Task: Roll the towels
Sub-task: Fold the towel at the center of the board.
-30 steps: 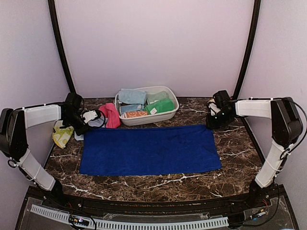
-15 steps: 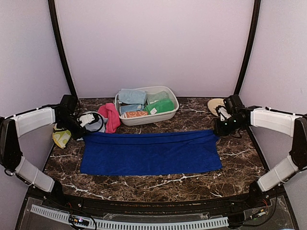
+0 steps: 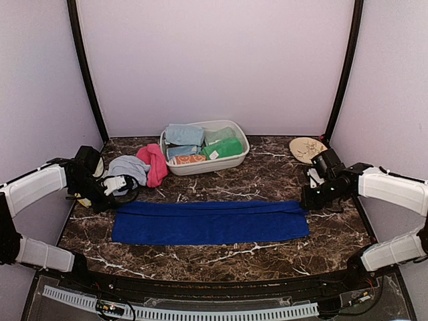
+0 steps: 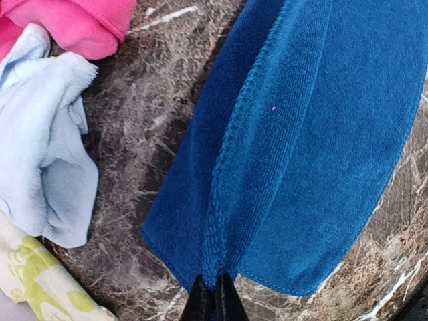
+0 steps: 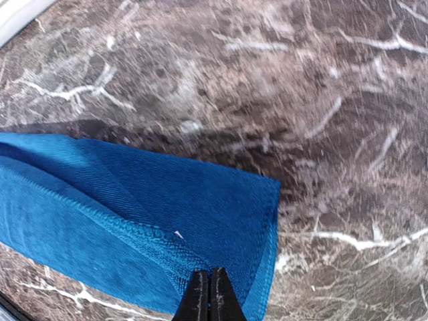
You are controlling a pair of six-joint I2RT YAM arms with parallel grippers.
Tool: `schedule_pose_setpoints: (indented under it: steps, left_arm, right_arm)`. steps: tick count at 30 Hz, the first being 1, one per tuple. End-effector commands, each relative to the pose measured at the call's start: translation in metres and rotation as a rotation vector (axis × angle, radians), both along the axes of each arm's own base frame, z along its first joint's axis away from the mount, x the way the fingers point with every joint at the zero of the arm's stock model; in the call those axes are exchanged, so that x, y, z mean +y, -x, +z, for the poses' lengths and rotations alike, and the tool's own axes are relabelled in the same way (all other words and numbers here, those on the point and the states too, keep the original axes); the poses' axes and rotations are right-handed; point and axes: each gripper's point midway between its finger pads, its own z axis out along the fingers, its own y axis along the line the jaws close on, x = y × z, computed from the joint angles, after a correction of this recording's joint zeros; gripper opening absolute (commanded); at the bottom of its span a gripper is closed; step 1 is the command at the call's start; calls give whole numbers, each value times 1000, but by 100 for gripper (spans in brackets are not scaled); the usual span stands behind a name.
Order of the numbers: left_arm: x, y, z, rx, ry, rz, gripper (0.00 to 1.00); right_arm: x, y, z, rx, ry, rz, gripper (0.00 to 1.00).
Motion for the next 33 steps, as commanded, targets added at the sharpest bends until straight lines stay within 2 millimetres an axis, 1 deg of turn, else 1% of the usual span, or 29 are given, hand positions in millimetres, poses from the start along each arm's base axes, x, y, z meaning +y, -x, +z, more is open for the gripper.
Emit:
schedule_pose_setpoints:
  steps: [1, 4, 7, 10, 12, 18, 20, 22, 26, 27, 28, 29, 31, 33]
  left_arm:
    - [5, 30, -20, 78, -18, -23, 0]
    - [9, 36, -28, 79, -40, -24, 0]
    - [13, 40, -33, 75, -60, -26, 0]
    - [16, 43, -38, 68, -79, -28, 0]
    - [17, 46, -41, 70, -83, -27, 0]
    - [26, 44, -46, 30, -135, -30, 0]
    - [27, 46, -49, 27, -142, -33, 0]
    - [27, 49, -53, 35, -139, -34, 0]
    - [24, 51, -54, 51, -119, -31, 0]
    - [22, 53, -53, 60, -108, -33, 0]
    - [20, 55, -51, 69, -94, -38, 7]
    - [17, 58, -50, 82, -80, -43, 15]
    - [15, 60, -46, 88, -62, -40, 36]
    - [12, 60, -39, 85, -50, -46, 51]
  right_arm:
    - [-9, 18, -10, 27, 26, -60, 0]
    - [-8, 19, -4, 33, 37, -83, 0]
    - [-16, 27, -10, 60, 90, -120, 0]
    - [-25, 37, -21, 81, 104, -171, 0]
    - [-26, 39, -21, 73, 91, -200, 0]
    - [-41, 42, -19, 45, 114, -287, 0]
    - [-42, 45, -22, 47, 101, -301, 0]
    - [-38, 49, -25, 49, 82, -295, 0]
    - [-32, 52, -26, 41, 60, -280, 0]
    - [-31, 53, -26, 42, 51, -279, 1]
    - [-30, 54, -26, 45, 41, -278, 9]
    - [-29, 55, -26, 45, 32, -275, 13]
    - [-27, 55, -20, 33, 13, -271, 17]
    - [-27, 55, -9, 11, -3, -275, 27]
